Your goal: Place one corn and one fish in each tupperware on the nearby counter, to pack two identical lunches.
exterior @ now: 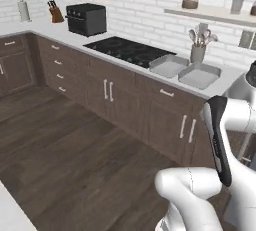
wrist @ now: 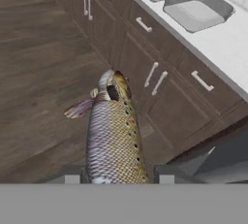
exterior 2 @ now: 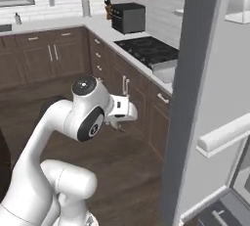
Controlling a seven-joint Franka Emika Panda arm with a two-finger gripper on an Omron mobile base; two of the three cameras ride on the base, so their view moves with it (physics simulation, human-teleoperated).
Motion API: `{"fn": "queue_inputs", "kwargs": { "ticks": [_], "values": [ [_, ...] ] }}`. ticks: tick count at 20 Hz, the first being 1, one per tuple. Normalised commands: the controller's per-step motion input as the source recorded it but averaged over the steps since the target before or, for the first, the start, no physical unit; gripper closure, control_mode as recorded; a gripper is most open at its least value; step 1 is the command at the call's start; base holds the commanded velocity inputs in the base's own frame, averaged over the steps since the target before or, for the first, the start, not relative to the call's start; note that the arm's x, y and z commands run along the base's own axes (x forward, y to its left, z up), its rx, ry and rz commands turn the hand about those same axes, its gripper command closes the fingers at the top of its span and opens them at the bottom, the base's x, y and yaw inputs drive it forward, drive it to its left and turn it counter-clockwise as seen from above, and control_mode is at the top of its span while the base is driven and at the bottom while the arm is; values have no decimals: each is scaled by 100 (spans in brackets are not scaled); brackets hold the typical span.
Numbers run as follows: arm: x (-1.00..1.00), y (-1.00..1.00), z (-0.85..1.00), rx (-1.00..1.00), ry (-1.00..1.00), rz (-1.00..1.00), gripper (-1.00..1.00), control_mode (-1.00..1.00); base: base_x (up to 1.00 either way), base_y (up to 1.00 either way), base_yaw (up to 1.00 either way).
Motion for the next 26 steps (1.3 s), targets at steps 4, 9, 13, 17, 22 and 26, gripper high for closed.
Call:
{"fn": "queue_inputs", "kwargs": {
  "ticks": [4, 9, 13, 17, 22, 26],
  "values": [
    [0, 0, 0, 0, 0, 0, 100, 100, 100, -44, 30],
    [0, 0, 0, 0, 0, 0, 100, 100, 100, 4, 5],
    [0, 0, 0, 0, 0, 0, 100, 100, 100, 16, -17],
    [0, 0, 0, 0, 0, 0, 100, 100, 100, 17, -52],
    [0, 0, 0, 0, 0, 0, 100, 100, 95, 14, -71],
    [0, 0, 0, 0, 0, 0, 100, 100, 68, 0, -81]
  ]
}}
